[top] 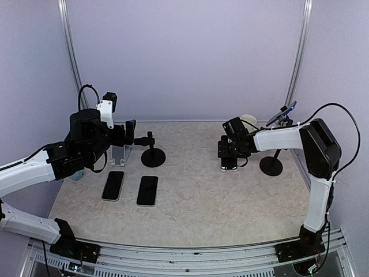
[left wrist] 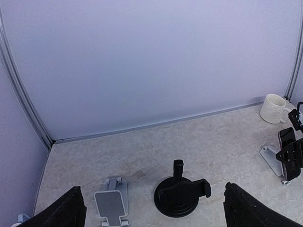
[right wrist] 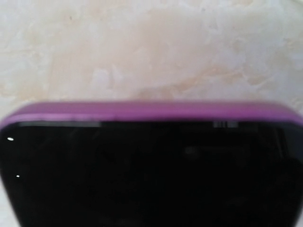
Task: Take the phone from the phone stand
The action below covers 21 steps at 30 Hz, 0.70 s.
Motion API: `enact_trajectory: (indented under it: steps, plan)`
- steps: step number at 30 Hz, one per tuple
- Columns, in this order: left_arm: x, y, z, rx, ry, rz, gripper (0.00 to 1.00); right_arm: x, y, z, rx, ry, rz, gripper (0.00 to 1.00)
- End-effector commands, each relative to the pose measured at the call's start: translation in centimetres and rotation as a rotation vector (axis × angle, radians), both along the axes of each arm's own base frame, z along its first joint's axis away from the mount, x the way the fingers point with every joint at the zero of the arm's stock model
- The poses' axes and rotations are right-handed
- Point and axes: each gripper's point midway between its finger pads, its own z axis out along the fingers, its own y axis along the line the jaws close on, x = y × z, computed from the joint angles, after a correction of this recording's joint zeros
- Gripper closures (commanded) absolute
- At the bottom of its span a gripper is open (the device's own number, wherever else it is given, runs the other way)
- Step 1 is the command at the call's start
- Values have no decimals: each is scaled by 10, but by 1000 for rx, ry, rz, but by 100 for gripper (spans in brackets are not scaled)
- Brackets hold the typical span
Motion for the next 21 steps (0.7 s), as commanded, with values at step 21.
enact_trajectory:
  steps: [21]
  plan:
    - [-7, 8, 10, -55, -36, 21, 1, -89, 120, 89, 216, -32, 161, 29]
